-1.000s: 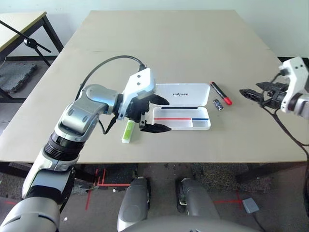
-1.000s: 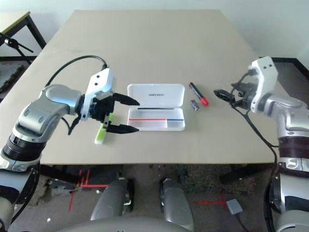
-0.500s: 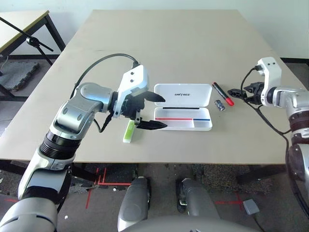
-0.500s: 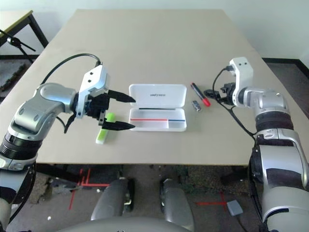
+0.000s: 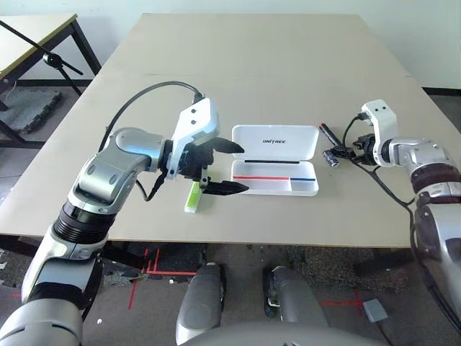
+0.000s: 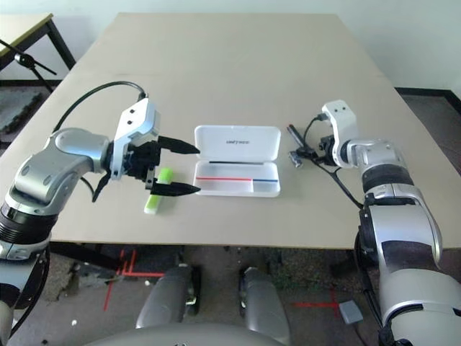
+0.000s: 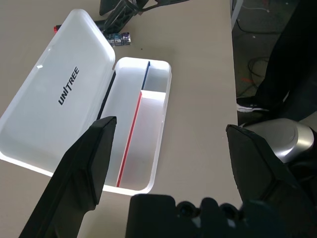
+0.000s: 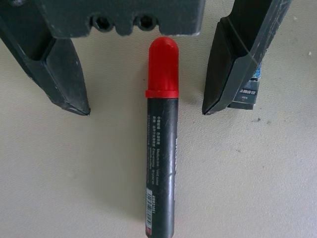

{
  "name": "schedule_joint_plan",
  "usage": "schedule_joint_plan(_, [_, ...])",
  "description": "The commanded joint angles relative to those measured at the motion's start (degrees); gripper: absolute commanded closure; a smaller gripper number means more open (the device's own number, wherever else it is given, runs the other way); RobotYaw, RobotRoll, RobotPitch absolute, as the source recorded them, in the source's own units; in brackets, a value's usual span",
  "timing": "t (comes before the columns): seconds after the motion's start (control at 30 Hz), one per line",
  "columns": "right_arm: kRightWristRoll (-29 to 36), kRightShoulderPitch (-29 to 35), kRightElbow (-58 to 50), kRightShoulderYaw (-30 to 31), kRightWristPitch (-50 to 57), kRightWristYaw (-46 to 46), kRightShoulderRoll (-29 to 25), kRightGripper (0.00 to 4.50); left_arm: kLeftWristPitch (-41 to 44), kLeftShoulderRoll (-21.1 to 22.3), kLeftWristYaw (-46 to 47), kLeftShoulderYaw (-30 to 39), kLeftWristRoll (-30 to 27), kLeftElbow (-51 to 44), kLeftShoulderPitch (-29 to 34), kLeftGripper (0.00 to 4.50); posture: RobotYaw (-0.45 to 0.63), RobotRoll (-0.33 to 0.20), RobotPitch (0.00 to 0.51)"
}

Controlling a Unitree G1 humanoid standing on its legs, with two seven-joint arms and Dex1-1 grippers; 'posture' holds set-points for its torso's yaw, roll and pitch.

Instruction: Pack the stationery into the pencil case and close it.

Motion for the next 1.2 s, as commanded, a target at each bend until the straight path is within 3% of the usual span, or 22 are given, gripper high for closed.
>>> schedule_joint_plan(0.03, [-0.98,-0.31,2.15,0.05,-0.22,-0.30,0.58,0.38,0.73,0.62,0.80,0.29,-0.91,-1.72,0.74,0.00,0.30,0.000,0.111])
schedule_joint_plan(0.1, [-1.09,-0.30,2.34,-0.19,-0.18,-0.38,0.62,0.91,0.89,0.76,1.04,0.31,-1.14,-2.04,0.95,0.00,0.30,0.000,0.117])
schedule_joint_plan(0.37, [-0.69,-0.38,1.21,-0.95,-0.07,0.64,-0.68,3.90,1.12,0.96,1.12,-0.16,-1.42,-2.02,0.99,0.00,0.28,0.000,0.124])
schedule_joint_plan(0.73, [-0.44,3.33,-9.45,-0.50,1.47,7.50,-8.98,3.92,-1.01,0.79,-0.05,-1.22,-0.53,0.53,-0.10,0.00,0.25,0.000,0.120])
schedule_joint_plan(0.87, [0.43,8.37,-18.13,-0.85,2.47,12.04,-14.05,3.92,-2.12,1.42,-0.65,-0.89,-0.48,1.96,-0.30,0.00,0.24,0.000,0.123])
schedule_joint_plan(0.97, [1.84,15.40,-28.64,-1.45,0.52,18.97,-20.98,3.92,-3.42,2.17,-1.06,-0.35,0.07,4.04,-0.28,0.00,0.21,0.000,0.125])
schedule_joint_plan(1.2, [5.92,29.06,-47.62,-2.63,-0.68,30.11,-30.53,3.92,-6.08,3.20,-1.48,-0.03,0.86,7.77,0.27,0.00,0.18,0.000,0.129])
